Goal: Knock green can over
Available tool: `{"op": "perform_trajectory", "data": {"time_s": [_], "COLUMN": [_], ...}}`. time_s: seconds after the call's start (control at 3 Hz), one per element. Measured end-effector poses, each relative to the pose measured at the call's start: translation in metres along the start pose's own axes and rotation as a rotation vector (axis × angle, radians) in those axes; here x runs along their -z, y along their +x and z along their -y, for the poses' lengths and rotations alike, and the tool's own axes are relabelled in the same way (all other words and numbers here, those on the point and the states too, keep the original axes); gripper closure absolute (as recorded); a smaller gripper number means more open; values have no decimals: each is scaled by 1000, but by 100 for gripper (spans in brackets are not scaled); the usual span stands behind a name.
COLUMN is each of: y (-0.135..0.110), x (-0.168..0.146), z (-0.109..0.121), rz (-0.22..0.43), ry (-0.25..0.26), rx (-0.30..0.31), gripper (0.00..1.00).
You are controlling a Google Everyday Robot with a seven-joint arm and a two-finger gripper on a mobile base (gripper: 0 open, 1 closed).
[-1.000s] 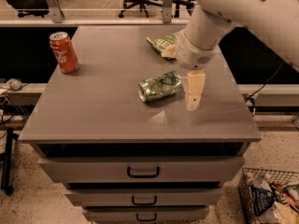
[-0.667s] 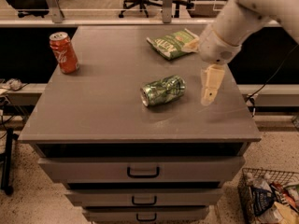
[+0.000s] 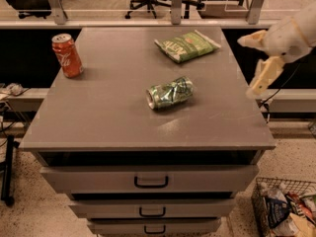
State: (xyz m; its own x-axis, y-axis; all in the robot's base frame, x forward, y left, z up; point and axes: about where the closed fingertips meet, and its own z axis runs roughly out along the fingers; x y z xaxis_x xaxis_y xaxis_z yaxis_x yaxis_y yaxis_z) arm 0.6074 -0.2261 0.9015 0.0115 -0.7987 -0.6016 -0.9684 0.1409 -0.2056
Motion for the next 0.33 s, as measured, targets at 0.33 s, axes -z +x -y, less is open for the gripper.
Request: {"op": "perform_trajectory", "data": {"time_s": [0.33], "y": [-5], "x": [3], "z": [6], "rz": [26], "ry": [13], "rx": [1], "gripper": [0]}}
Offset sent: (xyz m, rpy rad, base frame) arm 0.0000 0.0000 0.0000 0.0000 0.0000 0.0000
